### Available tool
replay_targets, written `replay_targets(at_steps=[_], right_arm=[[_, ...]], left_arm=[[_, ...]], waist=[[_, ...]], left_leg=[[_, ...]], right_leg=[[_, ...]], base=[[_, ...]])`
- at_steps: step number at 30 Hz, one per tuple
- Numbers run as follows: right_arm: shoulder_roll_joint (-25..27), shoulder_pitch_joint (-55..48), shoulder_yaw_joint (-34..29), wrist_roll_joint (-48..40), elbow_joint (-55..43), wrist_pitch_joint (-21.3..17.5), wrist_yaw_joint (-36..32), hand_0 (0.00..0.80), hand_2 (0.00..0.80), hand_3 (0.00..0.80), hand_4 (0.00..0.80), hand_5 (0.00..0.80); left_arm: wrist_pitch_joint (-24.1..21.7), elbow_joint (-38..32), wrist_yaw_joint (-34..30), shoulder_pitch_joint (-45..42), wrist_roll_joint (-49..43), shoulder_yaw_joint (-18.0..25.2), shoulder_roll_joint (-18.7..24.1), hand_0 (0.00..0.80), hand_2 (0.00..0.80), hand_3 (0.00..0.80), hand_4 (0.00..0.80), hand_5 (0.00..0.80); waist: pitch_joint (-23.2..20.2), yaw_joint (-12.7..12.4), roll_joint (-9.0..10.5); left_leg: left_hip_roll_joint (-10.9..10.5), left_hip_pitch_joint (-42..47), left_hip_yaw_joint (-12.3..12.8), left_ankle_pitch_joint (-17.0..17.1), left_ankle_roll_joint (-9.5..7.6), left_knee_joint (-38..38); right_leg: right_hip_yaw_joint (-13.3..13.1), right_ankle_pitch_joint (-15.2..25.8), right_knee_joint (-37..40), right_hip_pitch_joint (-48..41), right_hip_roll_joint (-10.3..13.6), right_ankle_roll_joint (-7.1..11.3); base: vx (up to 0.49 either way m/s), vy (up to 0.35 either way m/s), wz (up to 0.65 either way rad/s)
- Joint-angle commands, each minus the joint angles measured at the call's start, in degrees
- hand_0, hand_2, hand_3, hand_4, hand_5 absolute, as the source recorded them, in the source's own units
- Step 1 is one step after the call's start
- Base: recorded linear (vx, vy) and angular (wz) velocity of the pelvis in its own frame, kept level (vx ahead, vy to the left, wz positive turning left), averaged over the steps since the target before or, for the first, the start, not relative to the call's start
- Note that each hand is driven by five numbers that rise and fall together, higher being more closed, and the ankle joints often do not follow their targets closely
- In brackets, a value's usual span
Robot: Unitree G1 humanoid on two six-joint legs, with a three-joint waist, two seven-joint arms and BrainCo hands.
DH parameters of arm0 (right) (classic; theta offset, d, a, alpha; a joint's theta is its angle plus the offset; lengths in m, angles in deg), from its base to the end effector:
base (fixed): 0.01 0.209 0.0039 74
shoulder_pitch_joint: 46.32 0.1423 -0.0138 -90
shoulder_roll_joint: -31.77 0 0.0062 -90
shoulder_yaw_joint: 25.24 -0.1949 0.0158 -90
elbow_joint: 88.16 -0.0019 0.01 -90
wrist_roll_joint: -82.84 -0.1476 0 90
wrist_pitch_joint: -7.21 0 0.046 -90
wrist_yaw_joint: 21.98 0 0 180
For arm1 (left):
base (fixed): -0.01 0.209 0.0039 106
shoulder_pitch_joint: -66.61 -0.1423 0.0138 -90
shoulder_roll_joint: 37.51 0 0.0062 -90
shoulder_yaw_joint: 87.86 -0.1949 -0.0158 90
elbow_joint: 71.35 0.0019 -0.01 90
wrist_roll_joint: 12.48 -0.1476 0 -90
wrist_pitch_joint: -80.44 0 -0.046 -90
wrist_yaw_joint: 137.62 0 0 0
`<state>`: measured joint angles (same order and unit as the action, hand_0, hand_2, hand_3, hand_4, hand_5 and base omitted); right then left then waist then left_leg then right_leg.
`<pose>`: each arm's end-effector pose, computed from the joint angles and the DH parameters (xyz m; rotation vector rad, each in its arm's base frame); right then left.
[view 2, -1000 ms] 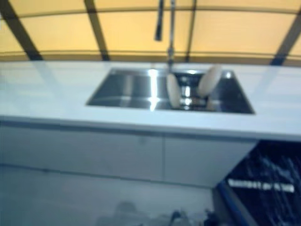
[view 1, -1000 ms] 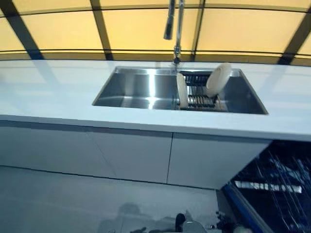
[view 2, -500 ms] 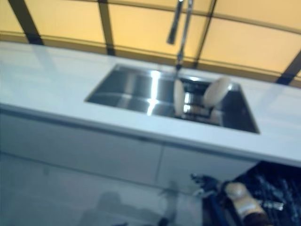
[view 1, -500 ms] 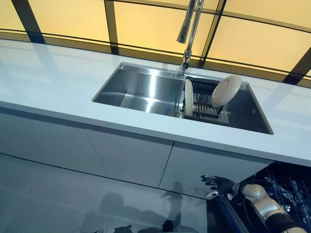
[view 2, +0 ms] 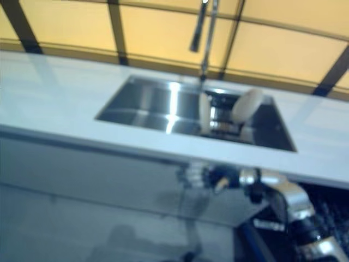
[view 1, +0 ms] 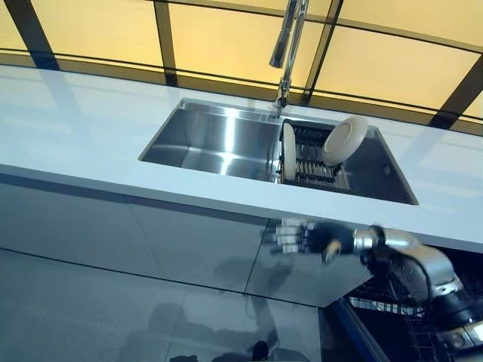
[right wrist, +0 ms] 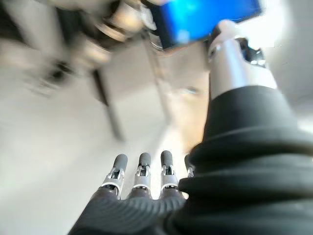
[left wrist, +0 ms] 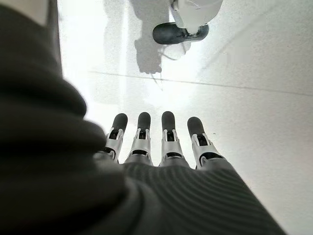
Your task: Take plates into dishwasher
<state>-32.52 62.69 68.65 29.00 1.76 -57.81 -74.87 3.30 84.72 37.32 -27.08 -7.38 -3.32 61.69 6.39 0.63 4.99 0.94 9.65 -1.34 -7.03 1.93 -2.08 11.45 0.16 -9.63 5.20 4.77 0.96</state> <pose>0.2675 -0.2467 0.1346 0.2309 0.0908 1.1286 0.0540 0.3031 -0.1118 0.2818 1.4380 0.2008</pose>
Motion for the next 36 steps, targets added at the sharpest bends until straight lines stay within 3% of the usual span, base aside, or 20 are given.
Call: replay_targets(at_steps=[1,3,4,7,9,11,13,16,17,19,20,22,23,24,25,28,30,36], right_arm=[[2.63,9.8,-6.91,-11.39,6.86,-6.75,13.33,0.0,0.0,0.0,0.0,0.0],[5.61,13.94,-9.41,-15.09,11.29,-9.63,19.48,0.0,0.0,0.0,0.0,0.0],[7.69,16.58,-10.35,-16.07,13.49,-13.33,26.11,0.0,0.0,0.0,0.0,0.0],[13.1,23.95,-10.58,-17.79,19.77,-15.73,37.53,0.0,0.0,0.0,0.0,0.0],[15.65,29.57,-8.87,-17.42,23.43,-17.39,46.54,0.0,0.0,0.0,0.0,0.0],[16.96,35.0,-6.92,-17.19,28.2,-16.52,53.02,0.0,0.0,0.0,0.0,0.0],[18.21,39.08,-4.99,-20.56,30.73,-15.28,60.28,0.0,0.0,0.0,0.0,0.0],[19.87,45.65,-0.11,-16.64,36.02,-17.01,68.76,0.0,0.0,0.0,0.0,0.0],[20.64,49.02,3.98,-16.68,38.74,-16.97,70.78,0.0,0.0,0.0,0.0,0.0],[21.52,52.2,8.7,-11.05,43.22,-18.77,71.46,0.0,0.0,0.0,0.0,0.0],[21.7,52.61,9.51,-8.82,43.12,-18.75,71.02,0.0,0.0,0.0,0.0,0.0],[20.4,52.8,11.05,-6.89,42.58,-18.12,69.0,0.0,0.0,0.0,0.0,0.0],[19.92,52.61,11.73,-6.11,41.86,-17.4,69.58,0.0,0.0,0.0,0.0,0.0],[18.95,52.97,12.42,-4.2,40.52,-15.48,70.1,0.0,0.0,0.0,0.0,0.0],[18.67,52.17,12.35,-4.1,38.86,-13.7,68.91,0.0,0.0,0.0,0.0,0.0],[18.37,47.58,9.33,-5.19,36.89,-9.42,63.64,0.0,0.0,0.0,0.0,0.0],[18.44,47.69,9.89,-5.34,38.99,-8.92,60.05,0.0,0.0,0.0,0.0,0.0],[18.09,49.62,12.04,-6.18,40.36,-8.1,57.81,0.0,0.0,0.0,0.0,0.0]], left_arm=[[-0.9,0.84,0.14,-0.15,-3.84,0.9,-0.1,0.0,0.0,0.0,0.0,0.0],[-1.18,1.29,-0.03,0.04,-3.72,0.5,-0.1,0.0,0.0,0.0,0.0,0.0],[-1.26,1.61,-0.32,0.23,-3.54,0.17,0.22,0.0,0.0,0.0,0.0,0.0],[-1.42,2.51,-0.52,0.89,-1.95,-1.23,0.48,0.0,0.0,0.0,0.0,0.0],[-1.23,2.64,-0.44,0.94,-0.01,-1.95,0.65,0.0,0.0,0.0,0.0,0.0],[-0.82,2.55,0.25,0.76,1.48,-1.56,0.68,0.0,0.0,0.0,0.0,0.0],[-0.5,3.02,1.06,1.04,2.9,-1.26,1.06,0.0,0.0,0.0,0.0,0.0],[-0.74,5.01,2.02,1.42,5.0,-0.58,1.68,0.0,0.0,0.0,0.0,0.0],[-1.16,5.72,2.27,1.32,6.01,-0.69,1.21,0.0,0.0,0.0,0.0,0.0],[-1.92,6.16,3.04,1.21,6.91,-0.4,-0.44,0.0,0.0,0.0,0.0,0.0],[-1.37,5.51,3.24,1.4,7.31,-0.66,-0.98,0.0,0.0,0.0,0.0,0.0],[-0.56,3.83,3.52,1.94,7.19,-1.75,-1.79,0.0,0.0,0.0,0.0,0.0],[-0.34,2.92,3.16,2.01,6.17,-1.41,-1.55,0.0,0.0,0.0,0.0,0.0],[1.09,0.66,2.99,1.76,5.61,-1.16,-1.41,0.0,0.0,0.0,0.0,0.0],[1.77,-0.05,3.56,2.31,7.08,-2.07,-1.44,0.0,0.0,0.0,0.0,0.0],[0.8,0.82,4.57,5.17,8.69,-3.55,-1.24,0.0,0.0,0.0,0.0,0.0],[0.7,1.53,5.33,6.72,9.46,-3.78,-1.1,0.0,0.0,0.0,0.0,0.0],[-0.28,1.51,4.21,6.75,9.53,-4.67,-1.05,0.0,0.0,0.0,0.0,0.0]], waist=[[-2.23,-1.39,-0.08],[-2.39,-1.36,-0.49],[-2.56,-1.34,-0.66],[-2.71,-0.97,-1.21],[-2.7,-1.33,-1.61],[-2.55,-2.72,-2.37],[-2.38,-3.02,-2.44],[-3.22,-2.65,-1.52],[-3.43,-2.75,-1.36],[-2.09,-4.79,-0.21],[-1.48,-5.39,0.11],[-0.24,-6.85,-1.31],[0.45,-6.78,-1.47],[0.73,-6.87,-0.84],[-0.06,-6.62,-1.36],[-0.58,-5.7,-1.52],[-1.35,-5.67,-1.04],[-2.71,-5.87,-0.27]], left_leg=[[-1.69,2.45,2.0,-5.0,-3.66,-2.29],[-1.68,3.09,2.12,-5.27,-3.49,-1.9],[-1.73,3.42,2.24,-5.35,-3.4,-1.66],[-1.89,3.84,2.47,-5.31,-3.12,-1.31],[-1.92,4.06,4.19,-4.79,-2.77,-0.79],[-1.19,3.92,6.75,-4.05,-2.41,-0.7],[-0.63,3.93,7.21,-4.56,-2.09,-1.55],[1.13,4.28,7.79,-4.82,0.12,-8.49],[2.17,1.59,7.12,-0.76,1.9,-16.29],[0.96,-11.89,5.1,6.09,3.31,-33.31],[-0.04,-16.09,4.83,6.03,2.99,-33.55],[-0.22,-17.47,5.76,8.16,3.46,-17.26],[1.05,-17.94,7.35,8.65,2.86,-14.28],[0.88,-15.32,8.15,5.72,1.62,-12.93],[-0.08,-13.06,6.66,5.58,0.99,-7.11],[-0.11,-10.03,7.65,5.31,0.65,-4.17],[-0.42,-8.39,7.51,5.3,0.41,-1.38],[-0.42,-7.49,8.99,4.67,-0.07,-0.12]], right_leg=[[0.28,6.44,-0.85,4.2,5.46,9.43],[0.57,6.06,-1.15,4.09,5.44,9.3],[0.83,6.11,-1.43,4.08,5.5,9.35],[0.78,5.73,-1.1,3.94,5.2,9.21],[3.03,6.15,-2.77,4.16,6.07,9.23],[7.9,4.88,-6.34,3.82,8.32,8.67],[8.27,3.24,-6.55,3.39,8.19,8.19],[7.82,-0.05,-3.56,1.55,5.46,5.3],[6.93,-0.49,-0.18,-0.86,3.22,3.33],[5.87,-1.04,3.28,-5.32,2.07,0.72],[5.38,-0.95,4.25,-6.54,2.24,0.53],[3.75,-1.73,6.04,-9.61,0.89,1.72],[3.55,-2.51,5.11,-9.89,0.77,1.76],[3.91,-2.76,4.8,-9.52,1.77,2.2],[4.18,-2.4,4.56,-8.7,1.84,2.51],[4.64,-2.15,4.75,-8.76,1.94,3.13],[4.91,-1.86,5.8,-8.99,2.0,3.65],[6.3,-2.2,6.27,-9.03,2.48,3.94]], base=[[0.06,0.03,-0.01],[0.066,0.027,-0.02],[0.073,0.024,-0.05],[0.077,0.021,-0.08],[0.053,0.035,-0.16],[0.022,0.0,-0.42],[0.06,-0.096,-0.49],[0.088,-0.156,-0.2],[0.089,-0.176,-0.22],[0.041,-0.084,-0.38],[0.03,0.089,-0.6],[0.087,0.165,-0.57],[0.077,0.162,-0.51],[0.06,0.198,-0.58],[0.072,0.207,-0.87],[0.069,0.066,-0.42],[0.087,0.011,-0.23],[0.074,0.013,-0.07]])
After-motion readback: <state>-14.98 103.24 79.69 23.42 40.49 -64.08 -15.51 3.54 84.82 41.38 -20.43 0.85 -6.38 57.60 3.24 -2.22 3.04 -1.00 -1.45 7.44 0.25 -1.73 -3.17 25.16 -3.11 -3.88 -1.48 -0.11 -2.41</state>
